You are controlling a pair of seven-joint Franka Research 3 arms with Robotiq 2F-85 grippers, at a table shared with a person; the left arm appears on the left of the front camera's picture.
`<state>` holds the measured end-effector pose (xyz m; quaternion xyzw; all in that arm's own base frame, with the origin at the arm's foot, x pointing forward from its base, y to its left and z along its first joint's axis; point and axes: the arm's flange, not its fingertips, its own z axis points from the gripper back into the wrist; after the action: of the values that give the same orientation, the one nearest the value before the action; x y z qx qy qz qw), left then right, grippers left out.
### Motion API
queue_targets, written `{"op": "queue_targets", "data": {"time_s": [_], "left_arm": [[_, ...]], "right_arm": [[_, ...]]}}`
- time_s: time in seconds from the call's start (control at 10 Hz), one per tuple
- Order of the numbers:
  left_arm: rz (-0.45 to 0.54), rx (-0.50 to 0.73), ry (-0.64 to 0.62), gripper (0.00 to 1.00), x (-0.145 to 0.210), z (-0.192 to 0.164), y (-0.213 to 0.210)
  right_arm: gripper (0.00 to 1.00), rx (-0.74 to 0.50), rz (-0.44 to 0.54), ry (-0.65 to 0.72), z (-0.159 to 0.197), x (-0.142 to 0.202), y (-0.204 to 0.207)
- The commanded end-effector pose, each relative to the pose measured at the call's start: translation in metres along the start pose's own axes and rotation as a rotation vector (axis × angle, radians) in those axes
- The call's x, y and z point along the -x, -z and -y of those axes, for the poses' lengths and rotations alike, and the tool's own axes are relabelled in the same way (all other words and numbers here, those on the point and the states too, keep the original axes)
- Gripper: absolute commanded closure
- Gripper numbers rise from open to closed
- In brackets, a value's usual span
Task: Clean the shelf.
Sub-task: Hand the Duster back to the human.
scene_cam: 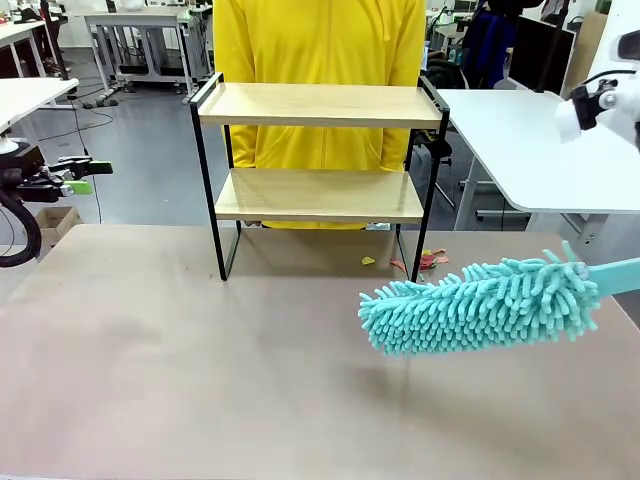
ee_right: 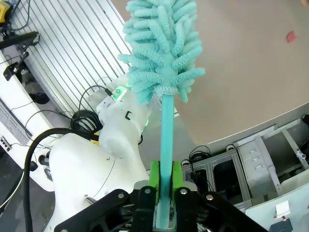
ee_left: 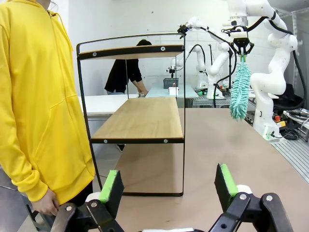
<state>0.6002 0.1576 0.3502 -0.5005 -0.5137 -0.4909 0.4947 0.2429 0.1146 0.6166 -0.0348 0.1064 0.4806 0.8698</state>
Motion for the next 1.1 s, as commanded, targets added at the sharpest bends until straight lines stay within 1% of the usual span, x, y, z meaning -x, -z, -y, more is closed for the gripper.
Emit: {"op": "queue_targets", "data": {"time_s": [0.0,0.5,0.6,0.7,0.8,0.9,1.0], "left_arm": [[0.002,-0.001,0.009,0.0,-0.003,0.002,0.0],[0.0,0.0,0.0,0.0,0.0,0.0,0.0],[-0.037,-0.002,0.033,0.0,-0.012,0.02,0.014],[-0.056,-0.014,0.028,0.0,-0.02,0.041,0.025],[-0.061,-0.038,-0.016,0.0,-0.025,0.06,0.033],[-0.072,-0.081,-0.017,0.0,-0.026,0.086,0.048],[-0.077,-0.102,-0.021,0.0,-0.026,0.113,0.067]], "right_arm": [[0.87,-0.006,0.009,0.016,-0.002,0.002,0.002],[0.87,0.0,0.0,0.0,0.0,0.0,0.0],[0.87,-0.002,0.061,-0.006,0.028,-0.009,-0.003],[0.87,-0.004,0.146,-0.062,0.052,-0.017,0.001],[0.87,-0.004,0.219,-0.114,0.069,-0.023,0.007],[0.87,0.045,0.293,-0.144,0.083,-0.025,0.016],[0.87,0.081,0.35,-0.21,0.094,-0.027,0.023]]}}
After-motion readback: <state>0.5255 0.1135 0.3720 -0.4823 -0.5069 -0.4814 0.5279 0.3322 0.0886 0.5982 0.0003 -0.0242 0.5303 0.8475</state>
